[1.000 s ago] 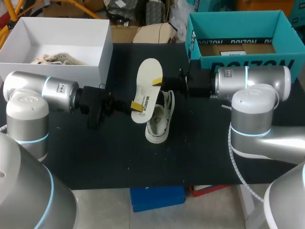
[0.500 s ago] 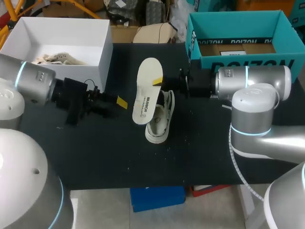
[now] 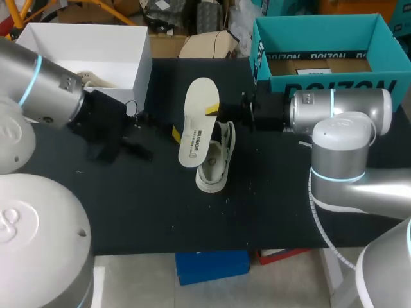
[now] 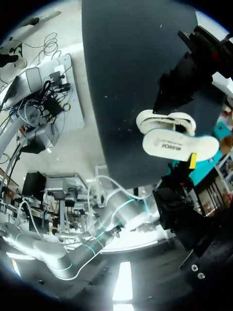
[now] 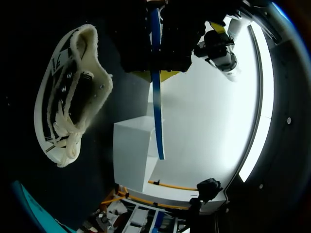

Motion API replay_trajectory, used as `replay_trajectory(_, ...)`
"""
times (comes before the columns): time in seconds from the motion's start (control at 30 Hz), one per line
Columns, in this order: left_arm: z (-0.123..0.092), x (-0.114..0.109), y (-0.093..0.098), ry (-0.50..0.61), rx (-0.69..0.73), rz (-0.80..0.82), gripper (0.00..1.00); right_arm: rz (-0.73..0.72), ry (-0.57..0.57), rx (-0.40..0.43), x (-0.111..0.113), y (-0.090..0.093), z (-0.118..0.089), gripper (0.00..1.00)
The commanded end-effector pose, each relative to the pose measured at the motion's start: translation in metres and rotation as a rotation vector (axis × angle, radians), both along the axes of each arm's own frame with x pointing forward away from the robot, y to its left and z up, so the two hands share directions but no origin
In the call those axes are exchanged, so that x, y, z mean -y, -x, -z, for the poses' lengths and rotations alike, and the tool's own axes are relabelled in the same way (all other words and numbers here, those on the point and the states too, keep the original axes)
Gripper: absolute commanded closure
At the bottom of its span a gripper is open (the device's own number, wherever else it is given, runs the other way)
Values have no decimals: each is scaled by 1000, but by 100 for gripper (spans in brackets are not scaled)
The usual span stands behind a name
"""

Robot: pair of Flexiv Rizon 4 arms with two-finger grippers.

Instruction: Take the shoe out of the shoebox, open the shoe tongue, remove and reinsert the insole, then place the shoe into the shoebox

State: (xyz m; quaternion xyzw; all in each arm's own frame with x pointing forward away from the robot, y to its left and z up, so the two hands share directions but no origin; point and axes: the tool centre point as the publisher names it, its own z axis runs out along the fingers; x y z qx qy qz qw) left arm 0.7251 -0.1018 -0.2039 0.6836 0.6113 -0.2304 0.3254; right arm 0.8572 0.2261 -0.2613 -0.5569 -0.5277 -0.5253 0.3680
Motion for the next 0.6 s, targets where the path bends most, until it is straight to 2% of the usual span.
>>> replay_trajectory(0.03, 6, 21, -18, -967, -17, -167, 0, 4, 2, 0, -1, 1, 0, 100)
replay_trajectory(0.3, 4, 35, -27, -947, 7, -133, 0, 4, 2, 0, -1, 1, 0, 100)
replay_trajectory(0.6, 9, 44, -30, -898, 33, -95, 0, 4, 2, 0, -1, 1, 0, 100)
